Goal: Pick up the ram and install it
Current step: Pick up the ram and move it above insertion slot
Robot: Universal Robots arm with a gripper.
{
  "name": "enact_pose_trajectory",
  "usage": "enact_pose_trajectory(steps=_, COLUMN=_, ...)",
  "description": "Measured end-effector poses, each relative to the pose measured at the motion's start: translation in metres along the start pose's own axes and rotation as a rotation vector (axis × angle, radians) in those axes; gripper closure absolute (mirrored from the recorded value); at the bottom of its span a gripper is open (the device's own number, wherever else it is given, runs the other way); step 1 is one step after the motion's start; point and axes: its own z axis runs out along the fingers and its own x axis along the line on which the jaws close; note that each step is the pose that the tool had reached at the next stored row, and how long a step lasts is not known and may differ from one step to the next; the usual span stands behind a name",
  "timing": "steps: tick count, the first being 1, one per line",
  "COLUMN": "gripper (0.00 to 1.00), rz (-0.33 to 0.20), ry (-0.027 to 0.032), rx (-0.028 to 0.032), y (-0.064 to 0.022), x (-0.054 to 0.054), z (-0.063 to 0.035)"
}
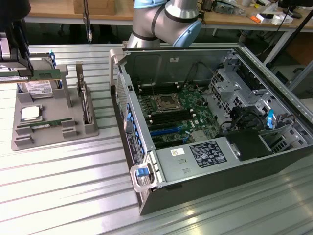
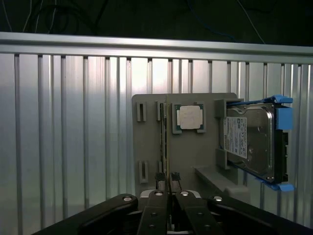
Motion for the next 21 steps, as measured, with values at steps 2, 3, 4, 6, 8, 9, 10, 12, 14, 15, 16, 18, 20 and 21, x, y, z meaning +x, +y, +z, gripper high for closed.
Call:
enact_pose_trajectory(steps=2, gripper=0.88, rz=0.000, ry=0.0001, rx=-0.0002, y=0.0000, x=0.000, z=-0.0001)
enact_pose_trajectory(steps=3, gripper=0.88, rz=0.000, ry=0.0001, rx=-0.0002, y=-0.0001, x=0.000, z=-0.0001)
enact_pose_trajectory(steps=4, gripper=0.88, rz=0.000, ry=0.0003, rx=-0.0005, y=-0.0016, x=0.000, z=-0.0004)
enact_pose_trajectory(steps=6, gripper=0.88, rz=0.000, ry=0.0002, rx=-0.0003, y=-0.0044, x=0.000, z=-0.0004)
enact_pose_trajectory(steps=8, gripper=0.88, rz=0.000, ry=0.0001, rx=-0.0002, y=-0.0151, x=0.000, z=-0.0008)
enact_pose_trajectory(steps=9, gripper=0.88, rz=0.000, ry=0.0001, rx=-0.0002, y=-0.0182, x=0.000, z=-0.0009)
enact_pose_trajectory(steps=10, gripper=0.88, rz=0.000, ry=0.0001, rx=-0.0002, y=-0.0204, x=0.000, z=-0.0010)
enact_pose_trajectory(steps=12, gripper=0.88, rz=0.000, ry=0.0001, rx=-0.0002, y=-0.0260, x=0.000, z=-0.0013)
enact_pose_trajectory(steps=14, gripper=0.88, rz=0.000, ry=0.0002, rx=-0.0002, y=-0.0313, x=0.000, z=-0.0015)
enact_pose_trajectory(steps=15, gripper=0.88, rz=0.000, ry=0.0001, rx=-0.0002, y=-0.0348, x=0.000, z=-0.0016)
enact_pose_trajectory(steps=16, gripper=0.88, rz=0.000, ry=0.0001, rx=-0.0002, y=-0.0365, x=0.000, z=-0.0017)
enact_pose_trajectory(steps=18, gripper=0.88, rz=0.000, ry=0.0001, rx=-0.0002, y=-0.0407, x=0.000, z=-0.0019)
enact_pose_trajectory(steps=20, gripper=0.88, rz=0.000, ry=0.0001, rx=-0.0002, y=-0.0437, x=0.000, z=-0.0020)
enact_pose_trajectory(steps=21, gripper=0.88, rz=0.000, ry=0.0001, rx=-0.0002, y=-0.0463, x=0.000, z=-0.0021)
